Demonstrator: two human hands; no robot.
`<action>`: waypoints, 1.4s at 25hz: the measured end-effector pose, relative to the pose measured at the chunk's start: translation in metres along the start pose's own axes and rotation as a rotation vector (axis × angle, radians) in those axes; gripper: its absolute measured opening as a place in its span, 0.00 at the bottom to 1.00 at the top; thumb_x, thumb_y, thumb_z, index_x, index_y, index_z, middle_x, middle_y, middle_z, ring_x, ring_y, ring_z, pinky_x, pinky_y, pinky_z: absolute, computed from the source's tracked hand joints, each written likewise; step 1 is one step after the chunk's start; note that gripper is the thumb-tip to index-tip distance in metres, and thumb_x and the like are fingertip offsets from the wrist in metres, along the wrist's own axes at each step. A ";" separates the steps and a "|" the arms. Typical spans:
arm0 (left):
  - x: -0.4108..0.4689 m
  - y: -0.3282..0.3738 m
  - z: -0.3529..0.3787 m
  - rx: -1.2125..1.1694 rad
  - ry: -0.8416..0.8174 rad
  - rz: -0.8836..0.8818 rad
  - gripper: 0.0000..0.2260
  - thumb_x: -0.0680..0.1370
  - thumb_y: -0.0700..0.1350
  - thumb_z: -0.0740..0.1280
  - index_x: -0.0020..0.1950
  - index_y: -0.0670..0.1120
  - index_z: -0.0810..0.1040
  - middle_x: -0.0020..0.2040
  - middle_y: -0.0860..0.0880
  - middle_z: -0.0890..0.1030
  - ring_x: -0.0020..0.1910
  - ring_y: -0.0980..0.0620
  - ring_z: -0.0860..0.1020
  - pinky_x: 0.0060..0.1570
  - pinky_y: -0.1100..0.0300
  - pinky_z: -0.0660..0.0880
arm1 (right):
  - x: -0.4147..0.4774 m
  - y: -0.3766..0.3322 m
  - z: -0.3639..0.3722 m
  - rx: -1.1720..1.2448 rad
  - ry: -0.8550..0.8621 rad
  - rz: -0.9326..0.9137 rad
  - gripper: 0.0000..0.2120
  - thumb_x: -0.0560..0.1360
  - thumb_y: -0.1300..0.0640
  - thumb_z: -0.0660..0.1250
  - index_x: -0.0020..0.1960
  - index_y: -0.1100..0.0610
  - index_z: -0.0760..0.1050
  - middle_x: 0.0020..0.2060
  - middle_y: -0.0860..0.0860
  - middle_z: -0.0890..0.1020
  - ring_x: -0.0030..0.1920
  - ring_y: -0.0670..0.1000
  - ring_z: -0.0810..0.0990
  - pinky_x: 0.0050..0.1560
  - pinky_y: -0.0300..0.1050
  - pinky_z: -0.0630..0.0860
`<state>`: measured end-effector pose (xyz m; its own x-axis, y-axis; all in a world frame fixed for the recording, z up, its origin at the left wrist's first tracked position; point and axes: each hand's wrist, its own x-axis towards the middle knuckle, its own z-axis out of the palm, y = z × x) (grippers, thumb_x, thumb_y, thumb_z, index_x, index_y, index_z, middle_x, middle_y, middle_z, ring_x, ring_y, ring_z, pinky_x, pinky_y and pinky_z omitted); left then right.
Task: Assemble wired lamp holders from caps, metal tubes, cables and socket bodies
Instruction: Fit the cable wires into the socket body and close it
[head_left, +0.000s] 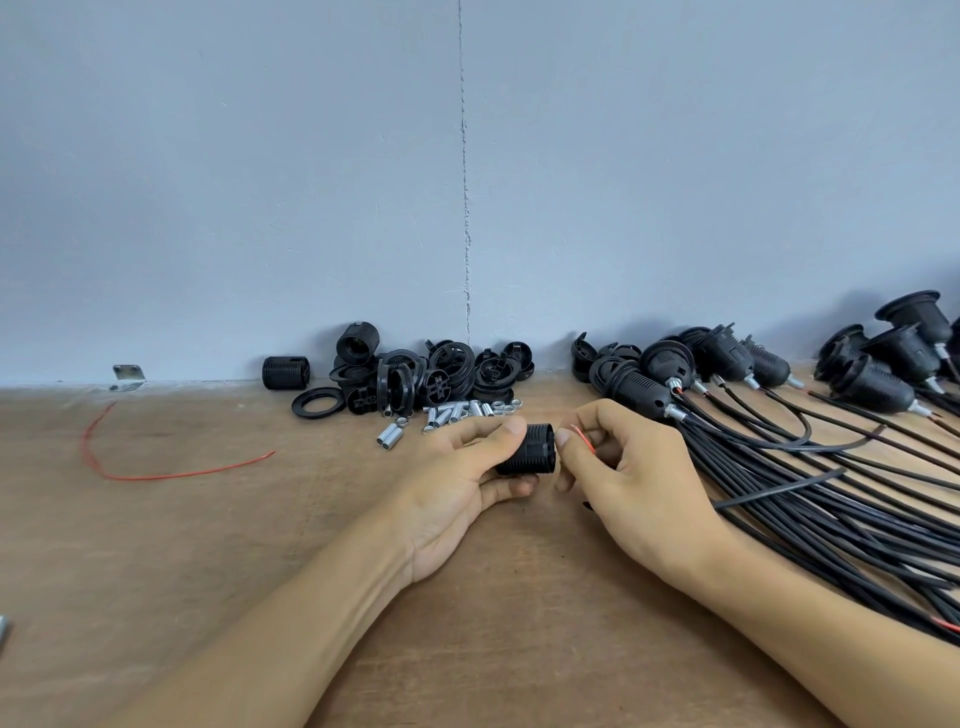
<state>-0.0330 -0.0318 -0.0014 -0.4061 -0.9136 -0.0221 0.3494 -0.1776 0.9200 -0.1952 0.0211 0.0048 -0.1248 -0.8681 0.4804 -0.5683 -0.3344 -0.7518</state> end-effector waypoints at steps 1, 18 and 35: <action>0.000 -0.001 0.001 -0.009 0.000 0.002 0.23 0.72 0.45 0.71 0.60 0.30 0.79 0.50 0.36 0.82 0.39 0.48 0.81 0.38 0.61 0.79 | 0.000 0.000 0.000 -0.003 0.002 0.001 0.08 0.79 0.57 0.67 0.42 0.48 0.76 0.30 0.46 0.83 0.31 0.42 0.78 0.35 0.33 0.72; 0.000 -0.002 0.001 -0.024 0.002 0.019 0.23 0.72 0.44 0.71 0.61 0.30 0.78 0.48 0.36 0.81 0.36 0.48 0.79 0.35 0.62 0.77 | 0.001 0.003 -0.003 0.025 -0.025 0.024 0.07 0.79 0.57 0.67 0.42 0.51 0.77 0.34 0.51 0.84 0.30 0.46 0.74 0.35 0.41 0.73; 0.002 -0.002 -0.003 0.101 0.020 0.074 0.20 0.71 0.47 0.73 0.56 0.33 0.81 0.43 0.40 0.82 0.33 0.51 0.77 0.32 0.63 0.75 | 0.003 0.005 -0.003 0.029 -0.089 0.009 0.09 0.79 0.57 0.67 0.41 0.51 0.77 0.32 0.42 0.84 0.25 0.40 0.70 0.30 0.30 0.66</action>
<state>-0.0324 -0.0346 -0.0043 -0.3652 -0.9300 0.0410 0.2907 -0.0720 0.9541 -0.2010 0.0183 0.0043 -0.0565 -0.8999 0.4324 -0.5438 -0.3355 -0.7692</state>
